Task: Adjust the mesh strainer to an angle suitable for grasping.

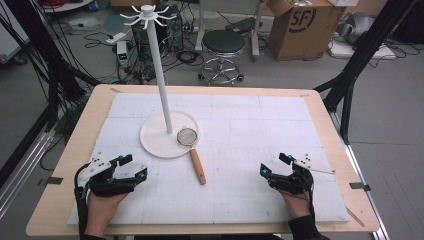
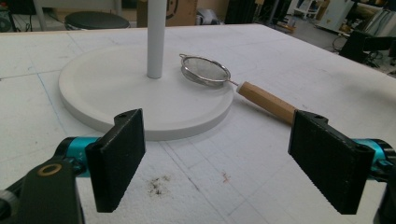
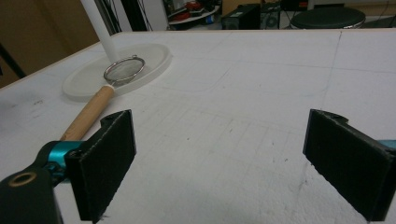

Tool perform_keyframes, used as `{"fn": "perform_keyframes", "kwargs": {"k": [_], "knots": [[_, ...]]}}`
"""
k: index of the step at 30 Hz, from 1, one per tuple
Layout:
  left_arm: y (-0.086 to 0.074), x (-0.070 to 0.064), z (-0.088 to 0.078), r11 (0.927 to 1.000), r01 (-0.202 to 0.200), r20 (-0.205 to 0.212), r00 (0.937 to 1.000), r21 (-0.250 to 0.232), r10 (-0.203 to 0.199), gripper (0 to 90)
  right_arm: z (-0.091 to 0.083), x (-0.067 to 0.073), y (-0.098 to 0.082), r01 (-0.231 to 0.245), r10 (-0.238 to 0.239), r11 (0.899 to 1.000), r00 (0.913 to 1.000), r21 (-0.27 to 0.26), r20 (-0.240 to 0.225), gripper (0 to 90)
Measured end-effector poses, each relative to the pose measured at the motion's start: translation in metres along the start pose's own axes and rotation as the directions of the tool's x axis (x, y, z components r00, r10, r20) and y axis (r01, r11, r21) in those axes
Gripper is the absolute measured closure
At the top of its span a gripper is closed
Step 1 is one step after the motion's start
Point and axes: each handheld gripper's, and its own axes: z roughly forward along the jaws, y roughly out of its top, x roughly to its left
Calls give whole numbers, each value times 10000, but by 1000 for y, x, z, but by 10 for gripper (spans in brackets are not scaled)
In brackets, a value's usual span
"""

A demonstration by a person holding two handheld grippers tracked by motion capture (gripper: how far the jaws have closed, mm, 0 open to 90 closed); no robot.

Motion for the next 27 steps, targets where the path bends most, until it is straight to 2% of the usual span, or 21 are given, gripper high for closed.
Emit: {"fn": "perform_keyframes", "kwargs": {"k": [6,9,11,12,13,15,17,20,21,22,26,27], "knots": [[0,-1,1,10000,-27,40,10000,26,27,194,0,0,0,57,-57,10000,10000,5,-4,85],[0,-1,1,10000,-25,42,10000,7,25,195,0,1,0,-58,58,10000,10000,17,-51,86],[-1,-1,1,10000,3,43,10000,50,-4,195,1,2,1,-128,128,9999,9999,57,-25,179],[-1,-1,1,10000,-1,31,10000,70,1,195,1,1,1,-184,184,9998,9998,38,25,193],[-1,-1,1,10000,-14,32,10000,51,14,195,2,0,2,-342,342,9994,9994,62,-16,232],[-1,-1,1,10000,7,14,10000,46,-7,195,4,-3,2,-647,647,9979,9979,87,90,366],[-1,-1,1,10000,-13,-13,10000,48,13,195,6,-6,4,-1018,1017,9948,9947,51,165,421],[-1,-1,1,10000,60,-16,10000,20,-60,195,6,-8,7,-1112,1113,9937,9938,103,-78,554],[-1,-1,1,10000,12,16,10000,84,-13,195,7,-8,8,-1245,1248,9922,9916,106,-354,600],[-1,-1,1,10000,12,16,10000,84,-13,198,9,-8,10,-1188,1190,9929,9911,69,-603,644],[-2,-1,1,9999,48,-40,10000,134,-48,202,15,0,19,-814,837,9963,9925,290,-891,801],[-2,-1,1,9999,48,-40,10000,134,-48,202,18,2,20,-756,785,9965,9927,350,-912,813]]}}
